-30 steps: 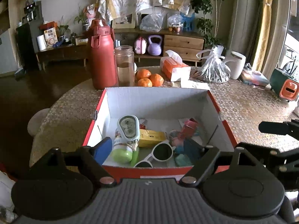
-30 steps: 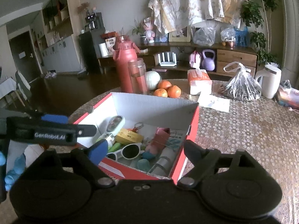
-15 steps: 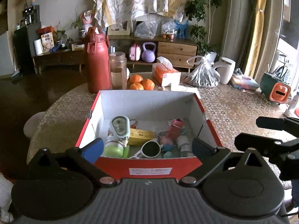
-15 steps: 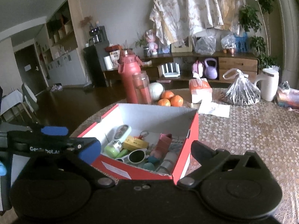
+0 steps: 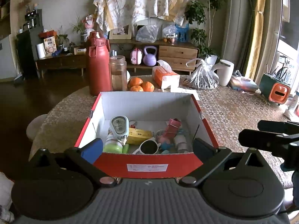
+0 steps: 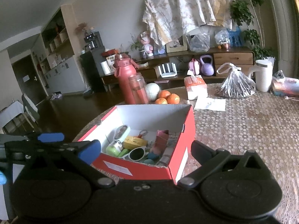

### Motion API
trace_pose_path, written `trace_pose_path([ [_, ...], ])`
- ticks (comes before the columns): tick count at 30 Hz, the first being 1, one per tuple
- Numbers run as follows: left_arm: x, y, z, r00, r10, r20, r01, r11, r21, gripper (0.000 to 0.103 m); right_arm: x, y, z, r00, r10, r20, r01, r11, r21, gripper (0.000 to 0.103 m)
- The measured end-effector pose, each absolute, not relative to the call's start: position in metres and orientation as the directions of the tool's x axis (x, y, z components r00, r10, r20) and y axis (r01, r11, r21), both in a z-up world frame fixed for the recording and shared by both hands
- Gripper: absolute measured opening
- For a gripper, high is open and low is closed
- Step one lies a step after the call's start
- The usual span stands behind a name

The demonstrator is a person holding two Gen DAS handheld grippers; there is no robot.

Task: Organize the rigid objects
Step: 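Withdraw both open tools up and away from the box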

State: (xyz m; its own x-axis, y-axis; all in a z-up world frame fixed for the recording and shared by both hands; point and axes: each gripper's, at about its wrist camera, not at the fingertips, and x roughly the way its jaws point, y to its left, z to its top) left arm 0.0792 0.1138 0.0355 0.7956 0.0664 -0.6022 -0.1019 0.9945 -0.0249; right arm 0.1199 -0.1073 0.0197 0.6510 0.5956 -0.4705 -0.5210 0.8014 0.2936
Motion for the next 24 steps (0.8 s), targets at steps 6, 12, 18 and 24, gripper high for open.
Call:
trace_pose_path([
  [6, 0.082, 0.11, 0.031, 0.791, 0.063, -0.609, -0.093, 0.995, -0.019, 0.103, 0.118, -0.112, 0.017, 0.652, 0.595, -0.471, -0.513, 0.803, 0.305, 0.103],
  [12, 0.085, 0.107, 0.029, 0.784, 0.064, -0.618, -0.091, 0.996, -0.011, 0.103, 0.118, -0.115, 0.015, 0.652, 0.591, -0.475, -0.505, 0.806, 0.309, 0.103],
  [18, 0.087, 0.103, 0.027, 0.78, 0.067, -0.622, -0.08, 0.997, 0.007, 0.103, 0.118, -0.121, 0.013, 0.652, 0.588, -0.478, -0.499, 0.808, 0.313, 0.103],
  [24, 0.09, 0.106, 0.027, 0.777, 0.065, -0.626, -0.086, 0.996, -0.003, 0.103, 0.119, -0.126, 0.013, 0.662, 0.576, -0.479, -0.483, 0.817, 0.314, 0.103],
])
